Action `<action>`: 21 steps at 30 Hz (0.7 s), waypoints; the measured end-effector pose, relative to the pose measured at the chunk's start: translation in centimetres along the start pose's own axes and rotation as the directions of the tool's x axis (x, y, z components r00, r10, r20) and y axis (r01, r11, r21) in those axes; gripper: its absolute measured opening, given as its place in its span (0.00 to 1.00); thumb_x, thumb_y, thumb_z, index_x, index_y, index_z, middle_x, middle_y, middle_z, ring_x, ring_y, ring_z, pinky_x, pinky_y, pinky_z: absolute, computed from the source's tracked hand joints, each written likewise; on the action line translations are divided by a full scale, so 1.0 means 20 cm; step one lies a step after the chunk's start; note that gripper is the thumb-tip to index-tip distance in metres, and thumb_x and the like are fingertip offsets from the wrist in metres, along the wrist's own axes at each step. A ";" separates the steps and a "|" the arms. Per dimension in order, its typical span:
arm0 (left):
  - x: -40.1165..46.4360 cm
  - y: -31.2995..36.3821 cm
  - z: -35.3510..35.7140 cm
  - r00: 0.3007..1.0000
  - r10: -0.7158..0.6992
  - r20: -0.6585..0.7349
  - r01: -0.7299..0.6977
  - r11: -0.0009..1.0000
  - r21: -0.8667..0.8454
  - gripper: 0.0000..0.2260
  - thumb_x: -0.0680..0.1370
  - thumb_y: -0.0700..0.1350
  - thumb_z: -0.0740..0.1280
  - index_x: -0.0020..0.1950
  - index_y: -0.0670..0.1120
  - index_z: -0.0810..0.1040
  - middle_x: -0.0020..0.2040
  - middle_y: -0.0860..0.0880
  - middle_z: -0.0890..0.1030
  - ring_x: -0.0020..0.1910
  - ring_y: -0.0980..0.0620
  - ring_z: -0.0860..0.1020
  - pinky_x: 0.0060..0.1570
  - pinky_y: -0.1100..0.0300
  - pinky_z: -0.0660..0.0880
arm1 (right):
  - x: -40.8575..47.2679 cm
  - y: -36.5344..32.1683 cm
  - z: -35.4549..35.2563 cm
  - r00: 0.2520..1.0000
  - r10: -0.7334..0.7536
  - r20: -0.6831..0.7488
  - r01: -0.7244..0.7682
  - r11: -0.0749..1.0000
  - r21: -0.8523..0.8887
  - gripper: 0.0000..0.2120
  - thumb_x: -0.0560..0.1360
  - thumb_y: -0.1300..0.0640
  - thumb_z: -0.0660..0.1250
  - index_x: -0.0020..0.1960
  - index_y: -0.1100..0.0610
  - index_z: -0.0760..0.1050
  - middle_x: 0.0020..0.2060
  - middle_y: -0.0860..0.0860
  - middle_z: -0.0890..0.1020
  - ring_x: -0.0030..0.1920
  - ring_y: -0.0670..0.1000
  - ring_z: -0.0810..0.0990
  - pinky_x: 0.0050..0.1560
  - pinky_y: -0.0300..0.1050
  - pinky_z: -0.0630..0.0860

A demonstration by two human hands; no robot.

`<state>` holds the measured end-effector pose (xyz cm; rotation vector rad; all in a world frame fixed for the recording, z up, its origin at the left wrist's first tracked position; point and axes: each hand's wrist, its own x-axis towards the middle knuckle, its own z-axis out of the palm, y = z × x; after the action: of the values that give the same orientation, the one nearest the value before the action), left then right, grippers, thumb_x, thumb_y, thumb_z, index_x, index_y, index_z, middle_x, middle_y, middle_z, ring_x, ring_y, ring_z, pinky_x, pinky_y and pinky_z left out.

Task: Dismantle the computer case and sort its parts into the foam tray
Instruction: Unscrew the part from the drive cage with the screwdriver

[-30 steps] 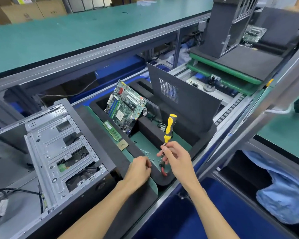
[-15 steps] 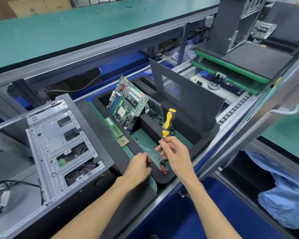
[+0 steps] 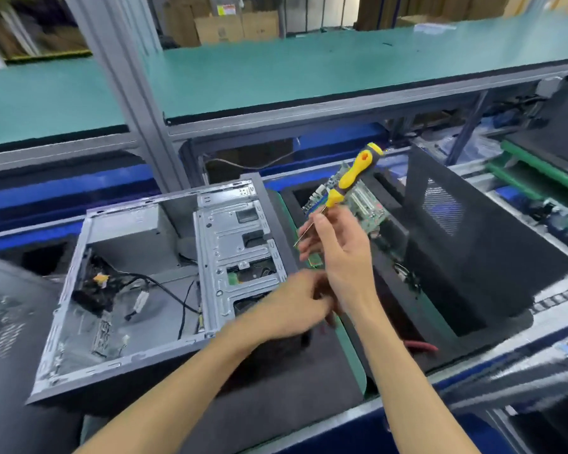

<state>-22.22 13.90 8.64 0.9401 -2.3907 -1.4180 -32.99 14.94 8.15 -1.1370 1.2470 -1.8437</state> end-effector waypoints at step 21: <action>-0.28 -0.64 -0.43 0.722 -0.187 -0.666 0.288 0.957 0.044 0.10 0.78 0.39 0.66 0.59 0.47 0.79 0.54 0.52 0.71 0.49 0.57 0.77 0.54 0.59 0.76 | 0.05 0.43 0.47 0.906 0.087 0.415 0.123 0.883 -0.454 0.07 0.83 0.54 0.64 0.50 0.42 0.74 0.41 0.41 0.85 0.44 0.43 0.85 0.48 0.44 0.83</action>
<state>-8.54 6.90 3.10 1.5290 -1.8833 -0.7658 -24.66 7.34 2.05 -1.7094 1.4532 -1.2184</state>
